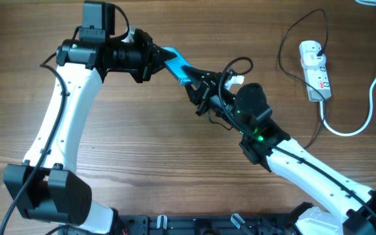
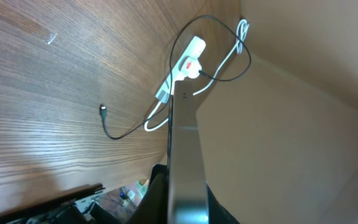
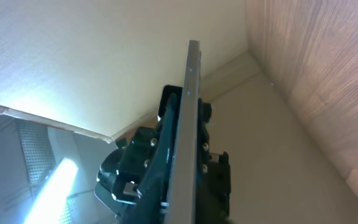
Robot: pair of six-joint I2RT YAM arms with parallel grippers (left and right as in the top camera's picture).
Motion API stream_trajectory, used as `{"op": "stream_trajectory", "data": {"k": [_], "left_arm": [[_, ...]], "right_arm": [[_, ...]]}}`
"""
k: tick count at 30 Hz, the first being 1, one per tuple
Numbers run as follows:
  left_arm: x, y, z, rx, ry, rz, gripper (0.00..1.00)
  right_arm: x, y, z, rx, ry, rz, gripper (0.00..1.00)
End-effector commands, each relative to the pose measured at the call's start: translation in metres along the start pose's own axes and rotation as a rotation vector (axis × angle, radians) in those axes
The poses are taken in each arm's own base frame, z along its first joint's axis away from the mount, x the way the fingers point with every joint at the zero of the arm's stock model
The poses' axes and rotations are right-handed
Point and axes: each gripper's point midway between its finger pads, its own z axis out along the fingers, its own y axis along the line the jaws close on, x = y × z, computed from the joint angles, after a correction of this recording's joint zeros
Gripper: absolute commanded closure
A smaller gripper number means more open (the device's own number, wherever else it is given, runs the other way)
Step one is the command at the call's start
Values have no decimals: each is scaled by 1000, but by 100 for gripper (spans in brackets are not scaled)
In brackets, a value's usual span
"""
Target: Plug charger to phone and switch on socket
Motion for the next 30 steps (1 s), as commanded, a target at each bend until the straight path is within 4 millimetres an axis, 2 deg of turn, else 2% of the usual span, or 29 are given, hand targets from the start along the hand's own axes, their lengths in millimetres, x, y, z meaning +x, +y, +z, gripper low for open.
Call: {"op": "stream_trajectory", "data": {"k": [1, 5, 8, 9, 11, 12, 13, 14, 16, 17, 18, 21, 23, 25, 27, 29, 30], "left_arm": [[29, -22, -5, 60, 107, -93, 96], [12, -19, -10, 55, 33, -77, 96], [-14, -9, -17, 11, -87, 176, 96], [-23, 2, -20, -46, -134, 253, 96], [-41, 36, -27, -221, -243, 261, 96], [-50, 54, -35, -321, -299, 262, 96], [-56, 72, -43, -422, -344, 258, 96], [-57, 84, -49, -484, -350, 266, 96], [-48, 94, -49, -535, -295, 323, 96], [-40, 98, -46, -560, -256, 375, 96], [-33, 99, -41, -577, -214, 441, 96], [-4, 86, -15, -526, -107, 570, 96], [13, 76, 5, -490, -78, 610, 96], [26, 73, 16, -483, -66, 597, 96], [35, 71, 23, -472, -71, 509, 96], [54, 50, 41, -369, -18, 560, 96], [61, 42, 49, -337, -11, 604, 96]], "right_arm": [[2, -56, 3, 177, 57, -10, 62], [-4, -69, 1, 231, 34, 4, 49], [-13, -93, -6, 332, -3, 27, 34], [-24, -109, -12, 398, -58, 44, 27], [-47, -131, -25, 488, -170, 35, 15], [-55, -134, -29, 507, -194, -47, 10], [-63, -131, -29, 514, -190, -263, 2], [-67, -129, -29, 524, -175, -423, 1], [-69, -127, -30, 559, -67, -816, 0], [-68, -124, -31, 563, 31, -1066, 0], [-69, -121, -34, 567, 86, -1189, 0], [-82, -100, -64, 602, 147, -1352, 0], [-97, -71, -106, 652, 82, -1419, 0], [-96, -54, -142, 681, 46, -1474, 0], [-89, -47, -172, 713, 38, -1565, 0], [-84, -35, -192, 721, -35, -1634, 0], [-80, -28, -194, 692, -55, -1653, 0]]}}
